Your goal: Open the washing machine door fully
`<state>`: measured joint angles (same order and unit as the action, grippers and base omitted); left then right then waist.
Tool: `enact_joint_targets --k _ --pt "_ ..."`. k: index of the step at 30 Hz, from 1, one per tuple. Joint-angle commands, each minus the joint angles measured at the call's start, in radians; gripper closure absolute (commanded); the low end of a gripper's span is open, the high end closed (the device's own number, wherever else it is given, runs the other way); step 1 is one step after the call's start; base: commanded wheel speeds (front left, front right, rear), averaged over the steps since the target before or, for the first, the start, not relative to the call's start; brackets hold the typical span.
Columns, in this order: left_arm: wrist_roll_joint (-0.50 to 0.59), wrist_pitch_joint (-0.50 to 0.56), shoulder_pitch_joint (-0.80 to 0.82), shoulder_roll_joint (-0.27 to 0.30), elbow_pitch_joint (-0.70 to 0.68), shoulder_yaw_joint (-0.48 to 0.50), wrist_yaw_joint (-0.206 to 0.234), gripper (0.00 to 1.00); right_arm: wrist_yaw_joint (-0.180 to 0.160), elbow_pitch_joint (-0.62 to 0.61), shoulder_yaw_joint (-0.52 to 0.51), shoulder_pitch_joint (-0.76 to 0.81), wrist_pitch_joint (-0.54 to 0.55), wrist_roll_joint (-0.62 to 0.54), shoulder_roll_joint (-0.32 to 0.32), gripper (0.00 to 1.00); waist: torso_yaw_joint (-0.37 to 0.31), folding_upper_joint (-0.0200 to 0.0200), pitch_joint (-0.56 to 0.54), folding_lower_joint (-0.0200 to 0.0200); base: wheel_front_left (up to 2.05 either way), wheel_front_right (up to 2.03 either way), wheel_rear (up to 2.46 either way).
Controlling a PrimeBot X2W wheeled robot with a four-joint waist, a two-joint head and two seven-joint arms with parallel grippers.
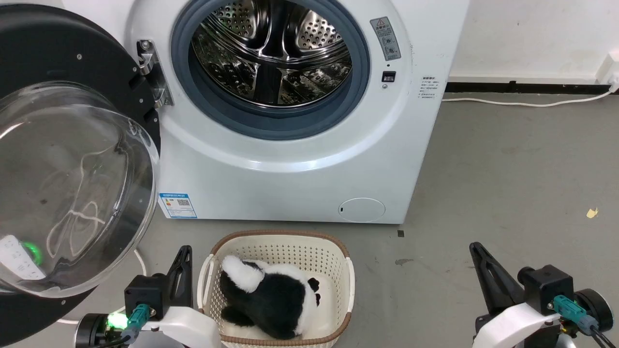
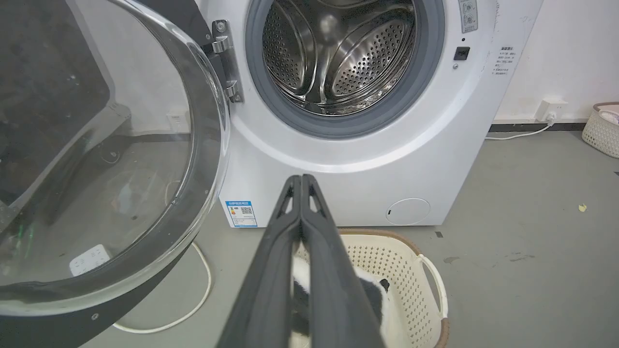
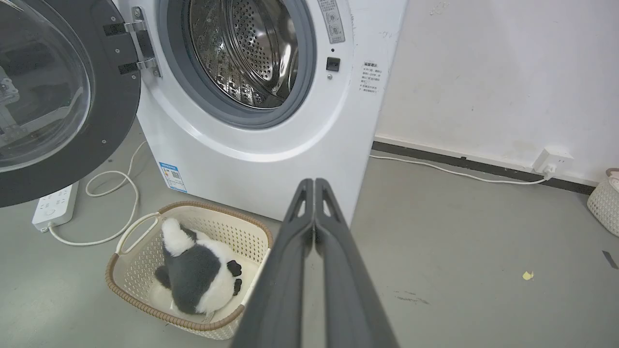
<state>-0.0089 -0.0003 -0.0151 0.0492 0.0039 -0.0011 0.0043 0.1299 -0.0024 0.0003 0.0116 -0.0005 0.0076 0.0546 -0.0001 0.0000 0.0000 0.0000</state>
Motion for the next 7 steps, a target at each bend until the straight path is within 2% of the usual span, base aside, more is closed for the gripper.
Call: enact_joint_targets --k 1,7 --pt "0.009 0.000 0.015 0.001 -0.004 0.001 -0.004 1.00 0.001 0.002 0.000 -0.012 0.000 -0.008 -0.004 1.00 0.000 0.0000 0.000 0.0000 0.00 0.00 0.00" --pt "0.009 0.000 0.015 0.001 -0.004 0.001 -0.004 1.00 0.001 0.002 0.000 -0.012 0.000 -0.008 -0.004 1.00 0.000 0.0000 0.000 0.0000 0.00 0.00 0.00"
